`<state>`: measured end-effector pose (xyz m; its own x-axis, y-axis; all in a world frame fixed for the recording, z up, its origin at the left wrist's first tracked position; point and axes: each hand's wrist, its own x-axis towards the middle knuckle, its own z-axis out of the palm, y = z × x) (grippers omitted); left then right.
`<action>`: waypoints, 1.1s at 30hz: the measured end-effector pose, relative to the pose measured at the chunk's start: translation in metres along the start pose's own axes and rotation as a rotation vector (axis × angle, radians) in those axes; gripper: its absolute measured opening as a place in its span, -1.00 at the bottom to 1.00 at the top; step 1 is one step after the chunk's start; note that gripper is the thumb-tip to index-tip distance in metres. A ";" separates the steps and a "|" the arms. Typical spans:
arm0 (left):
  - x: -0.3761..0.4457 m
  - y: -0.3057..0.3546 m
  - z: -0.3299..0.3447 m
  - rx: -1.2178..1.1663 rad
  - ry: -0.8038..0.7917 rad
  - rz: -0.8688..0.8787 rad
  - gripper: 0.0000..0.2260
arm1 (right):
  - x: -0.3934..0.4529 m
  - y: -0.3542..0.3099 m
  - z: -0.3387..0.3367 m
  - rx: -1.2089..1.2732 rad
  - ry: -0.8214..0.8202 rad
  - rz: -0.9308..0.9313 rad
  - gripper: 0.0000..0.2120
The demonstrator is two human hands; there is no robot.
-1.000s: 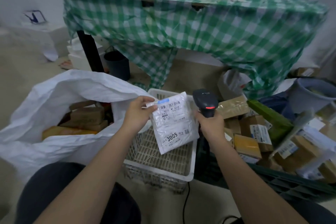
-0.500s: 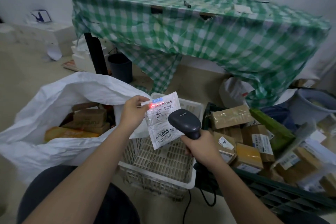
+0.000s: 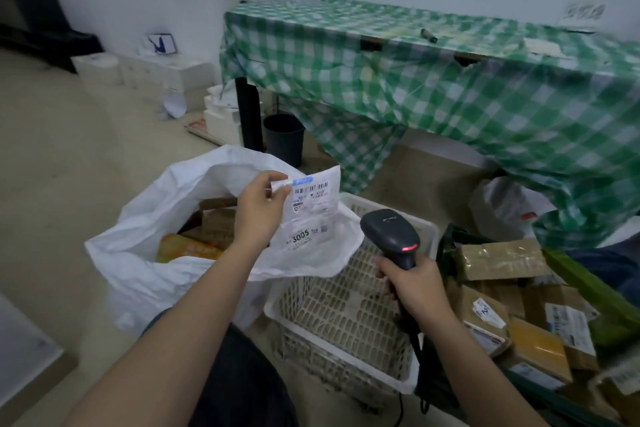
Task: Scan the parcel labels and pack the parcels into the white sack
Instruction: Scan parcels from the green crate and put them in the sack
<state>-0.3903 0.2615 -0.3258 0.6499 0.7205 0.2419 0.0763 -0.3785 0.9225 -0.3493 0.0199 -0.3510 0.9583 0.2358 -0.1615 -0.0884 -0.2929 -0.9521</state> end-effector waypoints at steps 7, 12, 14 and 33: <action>0.044 -0.035 -0.053 0.558 -0.121 0.120 -0.74 | 0.024 0.000 0.038 -0.015 -0.043 0.056 -0.84; 0.031 -0.057 -0.030 0.567 -0.305 0.038 -0.65 | 0.028 0.018 0.025 -0.026 -0.042 0.110 -0.85; 0.020 -0.047 -0.008 0.545 -0.343 0.083 -0.65 | 0.027 0.029 0.006 -0.017 -0.019 0.132 -0.85; -0.131 -0.034 0.316 0.493 -1.199 0.184 -0.15 | 0.031 0.158 -0.203 0.140 0.541 0.396 -0.87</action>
<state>-0.2388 -0.0033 -0.4838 0.9258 -0.2293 -0.3005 0.0158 -0.7708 0.6368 -0.2782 -0.2068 -0.4534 0.8445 -0.3707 -0.3865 -0.4593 -0.1305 -0.8786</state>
